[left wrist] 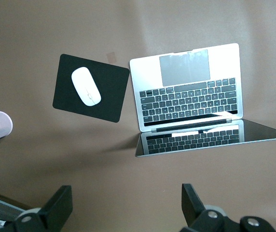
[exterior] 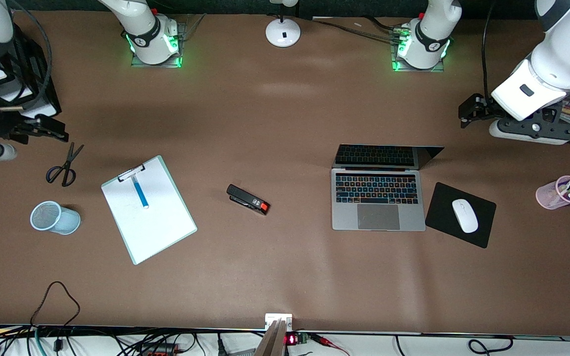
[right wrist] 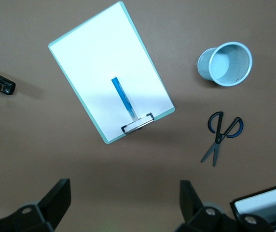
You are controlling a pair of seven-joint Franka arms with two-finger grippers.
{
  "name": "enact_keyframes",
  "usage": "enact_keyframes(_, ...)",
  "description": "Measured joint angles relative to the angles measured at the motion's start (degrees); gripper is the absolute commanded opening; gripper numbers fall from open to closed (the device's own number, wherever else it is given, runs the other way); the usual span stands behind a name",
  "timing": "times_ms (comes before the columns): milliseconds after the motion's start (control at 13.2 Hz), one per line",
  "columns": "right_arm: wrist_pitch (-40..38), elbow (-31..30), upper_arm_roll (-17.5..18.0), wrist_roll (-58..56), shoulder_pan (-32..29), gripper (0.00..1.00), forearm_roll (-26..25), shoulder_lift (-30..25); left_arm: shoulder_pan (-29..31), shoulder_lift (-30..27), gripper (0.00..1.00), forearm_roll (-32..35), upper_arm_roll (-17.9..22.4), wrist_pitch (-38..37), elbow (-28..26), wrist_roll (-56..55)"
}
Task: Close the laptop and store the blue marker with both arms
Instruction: 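Reach the right gripper to the blue marker while the left gripper approaches the laptop lid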
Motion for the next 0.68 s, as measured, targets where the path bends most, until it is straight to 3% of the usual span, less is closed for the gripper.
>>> enact_keyframes(681,7.7,-0.3,0.5,-7.2,1.1,1.00,0.0,11.8,-0.2,2.0,1.00,0.0,-0.1,-1.3,0.0,0.0)
